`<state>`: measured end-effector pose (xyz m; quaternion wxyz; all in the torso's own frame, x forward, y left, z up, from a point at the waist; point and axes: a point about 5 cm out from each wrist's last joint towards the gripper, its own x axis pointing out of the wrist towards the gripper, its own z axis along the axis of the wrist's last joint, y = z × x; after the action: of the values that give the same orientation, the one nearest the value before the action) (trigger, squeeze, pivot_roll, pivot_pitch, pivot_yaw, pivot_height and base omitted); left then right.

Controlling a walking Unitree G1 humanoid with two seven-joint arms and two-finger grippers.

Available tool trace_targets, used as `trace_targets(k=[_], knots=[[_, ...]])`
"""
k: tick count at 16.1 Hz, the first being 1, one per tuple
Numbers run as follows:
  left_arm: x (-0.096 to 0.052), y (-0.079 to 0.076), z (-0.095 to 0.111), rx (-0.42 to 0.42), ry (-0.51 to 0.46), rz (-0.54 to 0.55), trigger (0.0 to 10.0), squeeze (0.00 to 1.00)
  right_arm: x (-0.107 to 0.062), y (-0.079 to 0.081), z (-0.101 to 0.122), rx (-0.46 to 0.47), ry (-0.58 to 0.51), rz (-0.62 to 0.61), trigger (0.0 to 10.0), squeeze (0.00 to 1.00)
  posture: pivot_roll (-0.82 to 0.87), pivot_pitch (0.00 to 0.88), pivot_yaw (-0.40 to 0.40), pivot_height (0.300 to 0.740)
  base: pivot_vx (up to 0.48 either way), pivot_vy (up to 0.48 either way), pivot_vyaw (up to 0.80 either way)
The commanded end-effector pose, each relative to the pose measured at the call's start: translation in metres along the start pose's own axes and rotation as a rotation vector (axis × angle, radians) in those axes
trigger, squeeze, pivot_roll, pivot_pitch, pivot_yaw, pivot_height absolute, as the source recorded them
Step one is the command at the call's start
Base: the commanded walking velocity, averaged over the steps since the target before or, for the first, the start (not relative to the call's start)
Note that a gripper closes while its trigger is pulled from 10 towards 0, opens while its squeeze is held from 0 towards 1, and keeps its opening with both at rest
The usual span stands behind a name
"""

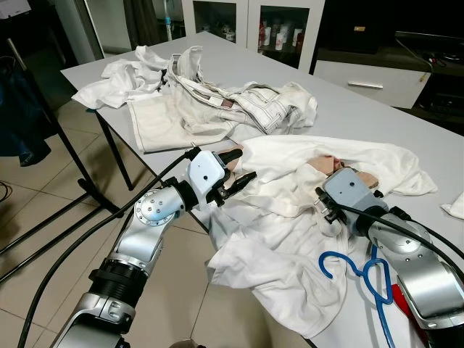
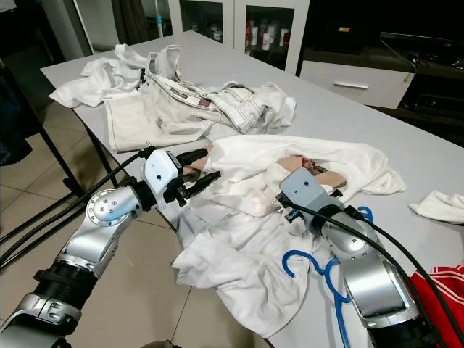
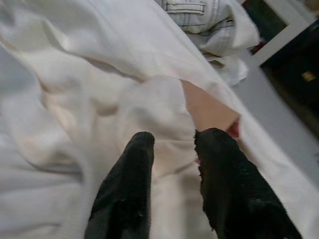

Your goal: Hang hanger

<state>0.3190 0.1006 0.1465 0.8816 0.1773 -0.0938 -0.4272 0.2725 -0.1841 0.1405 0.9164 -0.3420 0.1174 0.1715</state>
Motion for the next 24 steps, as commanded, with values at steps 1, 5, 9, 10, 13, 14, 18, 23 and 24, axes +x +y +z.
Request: trace_targets(k=[1, 5, 9, 10, 13, 14, 18, 23, 24], knots=[[0.001, 0.002, 0.002, 0.017, -0.001, -0.008, 10.0, 0.00, -0.001, 0.008, -0.001, -0.042, 0.006, 0.013, 10.0, 1.00, -0.01, 0.000, 0.057, 0.723, 0.000, 0.000, 0.00], [0.000, 0.003, 0.003, 0.020, 0.000, -0.011, 10.0, 0.00, -0.012, 0.020, 0.003, -0.061, 0.022, 0.066, 10.0, 0.00, -0.02, 0.000, 0.065, 0.723, 0.000, 0.000, 0.00], [0.001, 0.002, 0.002, 0.018, 0.001, -0.020, 10.0, 0.00, -0.026, 0.019, 0.011, -0.036, 0.001, 0.085, 10.0, 0.00, -0.03, 0.000, 0.070, 0.723, 0.000, 0.000, 0.00], [0.001, 0.002, 0.003, 0.019, 0.000, -0.023, 10.0, 0.00, -0.028, 0.016, 0.015, -0.027, -0.005, 0.075, 10.0, 0.00, -0.03, 0.000, 0.071, 0.723, 0.000, 0.000, 0.00], [0.001, 0.001, 0.002, 0.017, 0.001, -0.028, 10.0, 0.00, -0.033, 0.032, 0.021, -0.025, -0.017, 0.167, 10.0, 0.00, -0.03, 0.000, 0.071, 0.723, 0.000, 0.000, 0.00], [0.001, 0.001, 0.002, 0.017, 0.001, -0.028, 10.0, 0.00, -0.029, 0.039, 0.019, -0.029, -0.002, 0.175, 10.0, 0.00, -0.02, 0.000, 0.069, 0.723, 0.000, 0.000, 0.00], [0.000, 0.001, 0.002, 0.017, 0.004, -0.022, 10.0, 0.00, -0.015, 0.049, 0.016, -0.009, 0.027, 0.159, 10.0, 0.00, -0.01, 0.000, 0.064, 0.723, 0.000, 0.000, 0.00], [0.000, 0.001, 0.002, 0.017, 0.003, -0.017, 10.0, 0.00, -0.001, 0.052, 0.004, -0.071, 0.101, 0.094, 10.0, 0.00, -0.01, 0.000, 0.062, 0.723, 0.000, 0.000, 0.00], [0.000, 0.001, 0.002, 0.017, 0.003, -0.017, 10.0, 0.00, 0.001, 0.053, -0.002, -0.091, 0.132, 0.083, 10.0, 0.00, -0.01, 0.000, 0.063, 0.723, 0.000, 0.000, 0.00]])
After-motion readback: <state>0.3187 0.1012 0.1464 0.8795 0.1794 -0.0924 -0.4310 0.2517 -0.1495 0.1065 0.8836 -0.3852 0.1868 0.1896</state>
